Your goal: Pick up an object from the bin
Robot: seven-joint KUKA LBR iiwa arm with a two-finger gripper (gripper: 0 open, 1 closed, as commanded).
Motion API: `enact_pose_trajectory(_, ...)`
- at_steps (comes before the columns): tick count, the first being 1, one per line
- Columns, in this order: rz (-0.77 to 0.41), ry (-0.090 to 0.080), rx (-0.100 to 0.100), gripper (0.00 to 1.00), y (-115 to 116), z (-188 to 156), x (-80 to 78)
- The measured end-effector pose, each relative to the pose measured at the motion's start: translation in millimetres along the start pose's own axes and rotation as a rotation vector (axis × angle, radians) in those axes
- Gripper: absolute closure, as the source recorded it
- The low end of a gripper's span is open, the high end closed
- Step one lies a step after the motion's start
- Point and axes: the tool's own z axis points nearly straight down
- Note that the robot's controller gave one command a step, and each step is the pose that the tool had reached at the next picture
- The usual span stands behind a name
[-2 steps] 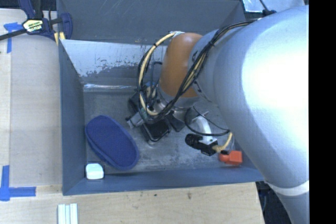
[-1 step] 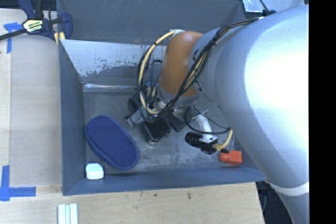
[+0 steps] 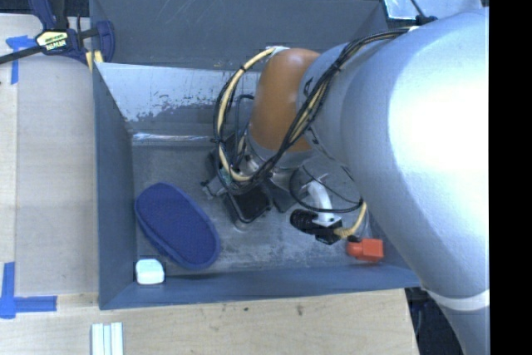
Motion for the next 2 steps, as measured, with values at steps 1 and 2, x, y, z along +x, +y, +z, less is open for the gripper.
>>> enact_pose_trajectory(1, -0.004, -0.027, 0.008, 1.0, -1.1, -32.1, 0.5)
enact_pose_trajectory(2, -0.007, -0.027, 0.008, 1.0, -2.7, -53.4, 0.6)
